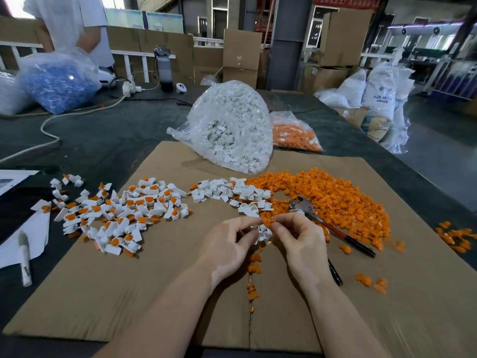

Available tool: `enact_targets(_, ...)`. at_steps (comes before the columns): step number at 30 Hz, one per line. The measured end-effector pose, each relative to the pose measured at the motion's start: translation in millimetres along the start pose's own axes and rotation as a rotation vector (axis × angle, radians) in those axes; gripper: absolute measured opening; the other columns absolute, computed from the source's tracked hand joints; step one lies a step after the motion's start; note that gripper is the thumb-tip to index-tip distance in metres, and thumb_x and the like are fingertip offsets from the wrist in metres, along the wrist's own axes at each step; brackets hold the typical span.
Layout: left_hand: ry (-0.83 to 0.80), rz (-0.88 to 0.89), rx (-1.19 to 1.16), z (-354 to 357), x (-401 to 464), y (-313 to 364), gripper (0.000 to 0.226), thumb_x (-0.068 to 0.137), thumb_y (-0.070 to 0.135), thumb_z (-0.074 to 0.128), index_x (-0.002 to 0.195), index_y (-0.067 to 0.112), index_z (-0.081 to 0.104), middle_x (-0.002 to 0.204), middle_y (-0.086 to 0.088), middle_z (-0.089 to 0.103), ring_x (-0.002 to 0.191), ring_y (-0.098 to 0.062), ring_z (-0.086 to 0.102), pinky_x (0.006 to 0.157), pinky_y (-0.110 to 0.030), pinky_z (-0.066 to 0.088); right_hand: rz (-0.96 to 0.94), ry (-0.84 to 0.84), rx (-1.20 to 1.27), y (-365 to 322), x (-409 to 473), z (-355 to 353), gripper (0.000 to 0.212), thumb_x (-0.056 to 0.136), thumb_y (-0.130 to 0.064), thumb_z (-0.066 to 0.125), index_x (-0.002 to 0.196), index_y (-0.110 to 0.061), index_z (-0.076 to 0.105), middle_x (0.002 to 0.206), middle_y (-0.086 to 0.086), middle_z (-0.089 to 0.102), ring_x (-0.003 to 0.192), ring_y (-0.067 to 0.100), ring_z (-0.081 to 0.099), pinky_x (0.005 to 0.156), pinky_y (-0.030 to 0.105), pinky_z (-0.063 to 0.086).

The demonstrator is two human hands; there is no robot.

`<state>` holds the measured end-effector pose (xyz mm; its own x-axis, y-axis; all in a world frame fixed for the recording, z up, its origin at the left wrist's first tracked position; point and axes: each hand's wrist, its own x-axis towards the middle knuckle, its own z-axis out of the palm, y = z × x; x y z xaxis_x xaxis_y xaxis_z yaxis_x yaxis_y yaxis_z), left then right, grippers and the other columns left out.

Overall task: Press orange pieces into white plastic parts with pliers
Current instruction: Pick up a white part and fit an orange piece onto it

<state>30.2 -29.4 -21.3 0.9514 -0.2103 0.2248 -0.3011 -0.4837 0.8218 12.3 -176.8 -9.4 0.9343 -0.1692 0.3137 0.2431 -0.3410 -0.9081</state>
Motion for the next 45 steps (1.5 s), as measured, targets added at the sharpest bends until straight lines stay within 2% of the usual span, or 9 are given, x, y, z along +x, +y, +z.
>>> enact_targets(6, 0.035, 0.055, -0.052, 2, -2, 0, 0.027, 0.09, 0.023, 0.06, 0.108, 0.043, 0.063, 0.093, 0.026, 0.062, 0.092, 0.003, 0.06, 0.082, -0.013, 0.045, 0.007, -0.016, -0.004, 0, 2, 1, 0.023, 0.089, -0.004, 0.058, 0.081, -0.025, 0.062, 0.082, -0.001, 0.065, 0.074, -0.002, 0.058, 0.065, 0.008, 0.043)
enact_targets(10, 0.034, 0.083, -0.054, 1, -3, 0, 0.027, 0.09, 0.021, 0.06, 0.11, 0.038, 0.064, 0.095, 0.026, 0.062, 0.092, 0.005, 0.059, 0.082, -0.013, 0.045, 0.008, -0.029, -0.014, 1, 1, 1, 0.024, 0.09, -0.005, 0.057, 0.081, -0.027, 0.06, 0.082, -0.004, 0.064, 0.075, -0.001, 0.058, 0.066, 0.008, 0.044)
enact_targets(15, 0.103, -0.001, -0.073, -1, -1, 0, 0.02, 0.091, 0.021, 0.059, 0.107, 0.031, 0.065, 0.088, 0.024, 0.06, 0.082, 0.009, 0.057, 0.071, 0.0, 0.038, -0.025, -0.013, -0.027, 2, 0, 3, 0.023, 0.088, -0.008, 0.061, 0.079, -0.029, 0.06, 0.078, -0.009, 0.064, 0.074, -0.004, 0.057, 0.064, 0.007, 0.043)
enact_targets(21, 0.144, -0.048, -0.063, -4, 0, 2, 0.007, 0.089, 0.02, 0.061, 0.092, 0.027, 0.061, 0.079, 0.015, 0.06, 0.073, 0.006, 0.054, 0.064, -0.003, 0.038, -0.06, -0.054, -0.234, 11, -4, 8, 0.015, 0.082, -0.018, 0.067, 0.07, -0.026, 0.061, 0.061, -0.008, 0.058, 0.059, 0.006, 0.052, 0.055, 0.024, 0.045)
enact_targets(27, 0.106, -0.039, -0.074, -3, 0, 4, 0.01, 0.087, 0.019, 0.064, 0.088, 0.029, 0.064, 0.083, 0.019, 0.063, 0.08, 0.011, 0.056, 0.068, 0.0, 0.038, -0.097, -0.034, -0.358, 13, -5, 9, 0.017, 0.08, -0.02, 0.067, 0.065, -0.021, 0.058, 0.054, -0.01, 0.052, 0.053, 0.005, 0.048, 0.05, 0.018, 0.038)
enact_targets(31, 0.107, -0.029, -0.077, -1, -1, 5, 0.011, 0.086, 0.017, 0.066, 0.084, 0.028, 0.066, 0.081, 0.019, 0.064, 0.079, 0.008, 0.058, 0.069, -0.002, 0.039, -0.097, -0.025, -0.385, 13, -5, 10, 0.018, 0.078, -0.018, 0.066, 0.063, -0.016, 0.057, 0.052, -0.007, 0.052, 0.051, 0.007, 0.046, 0.05, 0.026, 0.04)
enact_targets(36, 0.062, 0.028, 0.024, 1, -3, 5, 0.012, 0.087, 0.016, 0.064, 0.095, 0.02, 0.071, 0.078, 0.024, 0.059, 0.078, 0.02, 0.053, 0.069, 0.002, 0.036, -0.118, -0.034, -0.43, 12, -6, 10, 0.03, 0.077, -0.017, 0.067, 0.057, -0.027, 0.047, 0.052, -0.007, 0.051, 0.054, 0.013, 0.049, 0.054, 0.03, 0.042)
enact_targets(40, 0.089, -0.009, -0.063, -2, -1, 5, 0.011, 0.088, 0.015, 0.062, 0.093, 0.02, 0.07, 0.081, 0.018, 0.063, 0.078, 0.013, 0.056, 0.068, 0.001, 0.037, -0.122, -0.062, -0.359, 12, -5, 10, 0.018, 0.081, -0.02, 0.067, 0.065, -0.019, 0.06, 0.057, -0.006, 0.056, 0.057, 0.01, 0.051, 0.056, 0.032, 0.046)
enact_targets(45, 0.139, -0.094, -0.157, -7, 2, 3, 0.013, 0.089, 0.017, 0.061, 0.099, 0.019, 0.069, 0.095, 0.007, 0.066, 0.09, -0.002, 0.058, 0.071, 0.0, 0.038, -0.138, -0.006, -0.197, 11, -5, 10, 0.007, 0.082, -0.021, 0.07, 0.081, -0.026, 0.065, 0.071, -0.009, 0.06, 0.069, 0.006, 0.055, 0.059, 0.018, 0.046)
